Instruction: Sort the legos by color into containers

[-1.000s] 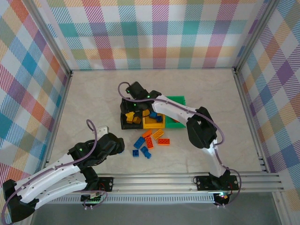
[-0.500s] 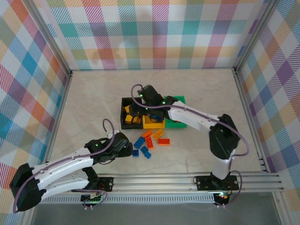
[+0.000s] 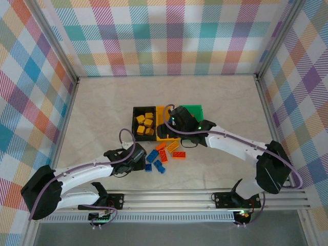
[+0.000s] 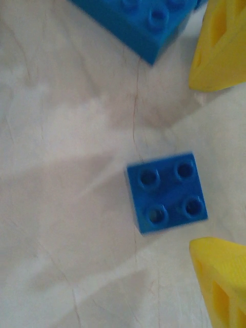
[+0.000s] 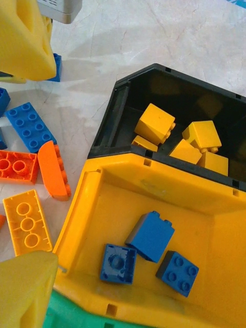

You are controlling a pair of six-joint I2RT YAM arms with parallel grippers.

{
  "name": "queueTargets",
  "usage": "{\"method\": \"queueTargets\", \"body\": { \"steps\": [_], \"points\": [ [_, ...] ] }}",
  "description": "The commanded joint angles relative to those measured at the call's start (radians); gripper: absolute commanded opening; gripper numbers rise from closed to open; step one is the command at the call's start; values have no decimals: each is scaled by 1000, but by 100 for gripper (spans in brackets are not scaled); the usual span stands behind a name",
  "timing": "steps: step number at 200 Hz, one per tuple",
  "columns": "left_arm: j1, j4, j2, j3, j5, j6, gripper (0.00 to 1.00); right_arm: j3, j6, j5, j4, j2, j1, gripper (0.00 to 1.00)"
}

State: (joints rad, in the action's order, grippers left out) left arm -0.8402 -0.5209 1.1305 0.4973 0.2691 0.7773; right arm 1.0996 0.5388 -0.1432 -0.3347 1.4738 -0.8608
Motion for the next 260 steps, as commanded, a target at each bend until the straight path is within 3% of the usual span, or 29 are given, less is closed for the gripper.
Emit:
{"method": "queueTargets", "body": {
  "steps": [1, 15, 65, 129, 172, 199, 234, 260],
  "points": [
    [37, -9, -8, -40, -14, 11, 71, -24, 18, -15, 39, -33, 0, 86],
    [57, -1, 16, -42, -12, 3, 67, -30, 19, -12, 40, -36, 1, 86],
    [78, 74, 74, 0, 8, -33, 68, -46, 17, -22, 40, -49, 1, 86],
    [107, 112, 208, 70, 61, -73, 55, -62, 6, -37, 33, -67, 1, 87],
    [107, 123, 229, 81, 54, -84, 35, -73, 2, -45, 31, -73, 0, 87],
    [106, 61, 150, 101, 36, -90, 26, -86, 11, -52, 31, -86, 1, 87],
    [51, -81, 68, 270, 58, -126, 22, -146, 44, -81, 31, -138, 0, 87],
    [42, -68, 158, 439, 24, -176, 22, -212, 71, -111, 8, -194, 1, 87]
  ]
}}
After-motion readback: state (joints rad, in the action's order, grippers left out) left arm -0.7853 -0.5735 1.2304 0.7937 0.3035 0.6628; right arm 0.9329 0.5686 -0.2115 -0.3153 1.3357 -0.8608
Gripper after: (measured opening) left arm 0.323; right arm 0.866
